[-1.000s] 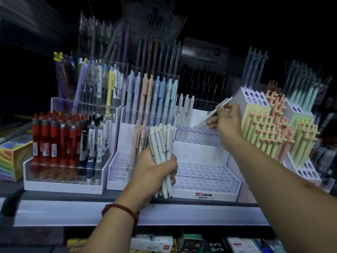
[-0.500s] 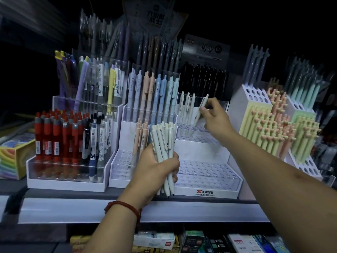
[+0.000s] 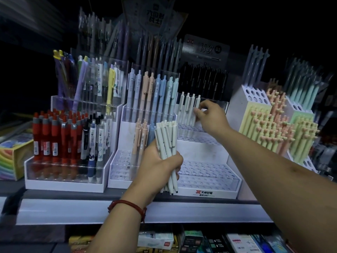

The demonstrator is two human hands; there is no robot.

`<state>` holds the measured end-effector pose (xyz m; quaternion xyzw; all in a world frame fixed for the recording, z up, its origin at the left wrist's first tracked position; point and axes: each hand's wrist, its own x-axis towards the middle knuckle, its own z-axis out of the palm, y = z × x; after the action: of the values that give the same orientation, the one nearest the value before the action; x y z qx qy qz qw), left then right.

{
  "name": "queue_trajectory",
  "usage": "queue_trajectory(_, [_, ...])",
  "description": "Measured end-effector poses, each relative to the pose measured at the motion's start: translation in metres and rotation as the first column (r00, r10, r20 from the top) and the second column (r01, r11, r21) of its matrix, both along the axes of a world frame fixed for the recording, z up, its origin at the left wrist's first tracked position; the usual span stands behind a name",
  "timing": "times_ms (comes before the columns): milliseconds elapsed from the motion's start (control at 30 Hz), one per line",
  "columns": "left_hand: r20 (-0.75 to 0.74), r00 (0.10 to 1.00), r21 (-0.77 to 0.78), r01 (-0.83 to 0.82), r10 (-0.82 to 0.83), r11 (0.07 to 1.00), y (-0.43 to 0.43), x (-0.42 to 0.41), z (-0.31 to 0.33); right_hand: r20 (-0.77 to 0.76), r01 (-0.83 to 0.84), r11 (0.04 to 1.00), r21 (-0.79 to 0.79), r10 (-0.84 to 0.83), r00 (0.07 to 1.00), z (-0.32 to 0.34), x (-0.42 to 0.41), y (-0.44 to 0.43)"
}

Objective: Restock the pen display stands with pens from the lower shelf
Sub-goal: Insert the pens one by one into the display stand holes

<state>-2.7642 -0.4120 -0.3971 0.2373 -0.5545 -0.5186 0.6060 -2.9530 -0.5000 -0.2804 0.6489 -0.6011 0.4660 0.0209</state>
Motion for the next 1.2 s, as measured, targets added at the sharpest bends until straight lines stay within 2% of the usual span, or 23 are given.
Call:
queue_trajectory(100, [0.019, 1.0, -0.001, 0.008, -0.008, 1.0, -0.001, 0.0, 0.001, 0.05, 0.07, 0.996, 0.049, -0.072, 0.996, -0.001, 0.001, 0.004])
queue_trajectory(200, [0.006, 0.999, -0.006, 0.047, -0.047, 0.999, 0.0, 0.002, -0.001, 0.134, 0.032, 0.998, -0.054, -0.024, 0.991, -0.006, 0.01, 0.035])
queue_trajectory(267, [-0.017, 0.998, 0.0, 0.06, -0.06, 0.998, 0.001, 0.002, -0.001, 0.161, -0.099, 0.991, -0.094, 0.114, 0.98, -0.01, 0.021, 0.063])
queue_trajectory(367, [-0.026, 0.998, -0.001, 0.052, -0.052, 0.999, 0.003, 0.002, -0.001, 0.24, -0.419, 0.907, 0.046, 0.397, 0.886, -0.014, 0.033, 0.102])
queue_trajectory(500, [-0.026, 0.999, -0.008, 0.034, -0.034, 0.999, 0.004, 0.0, -0.001, 0.279, -0.517, 0.846, 0.13, 0.469, 0.838, -0.016, 0.047, 0.13])
queue_trajectory(633, [-0.028, 0.999, -0.035, 0.025, -0.026, 0.999, 0.007, -0.001, 0.0, 0.255, -0.478, 0.833, 0.28, 0.415, 0.873, -0.019, 0.058, 0.136])
queue_trajectory(700, [-0.028, 0.999, -0.04, 0.029, -0.03, 0.999, 0.008, -0.001, 0.0, 0.255, -0.45, 0.848, 0.28, 0.386, 0.886, -0.02, 0.061, 0.135])
queue_trajectory(800, [-0.012, 1.0, -0.02, 0.008, -0.008, 1.0, 0.007, -0.001, -0.001, 0.31, -0.399, 0.901, 0.172, 0.334, 0.89, -0.016, 0.064, 0.134])
queue_trajectory(867, [0.004, 1.0, 0.009, -0.014, 0.014, 1.0, 0.003, 0.0, -0.004, 0.415, -0.352, 0.935, 0.036, 0.307, 0.857, -0.004, 0.061, 0.13])
queue_trajectory(933, [0.02, 1.0, 0.021, -0.012, 0.012, 1.0, 0.001, 0.001, -0.007, 0.523, -0.256, 0.961, -0.108, 0.274, 0.807, 0.014, 0.051, 0.122])
queue_trajectory(1000, [0.016, 1.0, 0.02, 0.009, -0.009, 1.0, 0.0, 0.002, -0.008, 0.554, -0.133, 0.969, -0.206, 0.228, 0.801, 0.031, 0.038, 0.111])
queue_trajectory(1067, [-0.001, 1.0, 0.022, 0.027, -0.027, 0.999, 0.0, 0.002, -0.008, 0.523, -0.042, 0.971, -0.234, 0.162, 0.837, 0.039, 0.024, 0.095])
queue_trajectory(1200, [0.002, 1.0, 0.014, 0.018, -0.018, 1.0, -0.001, 0.002, -0.009, 0.432, 0.006, 0.988, -0.156, 0.063, 0.9, 0.031, 0.008, 0.068])
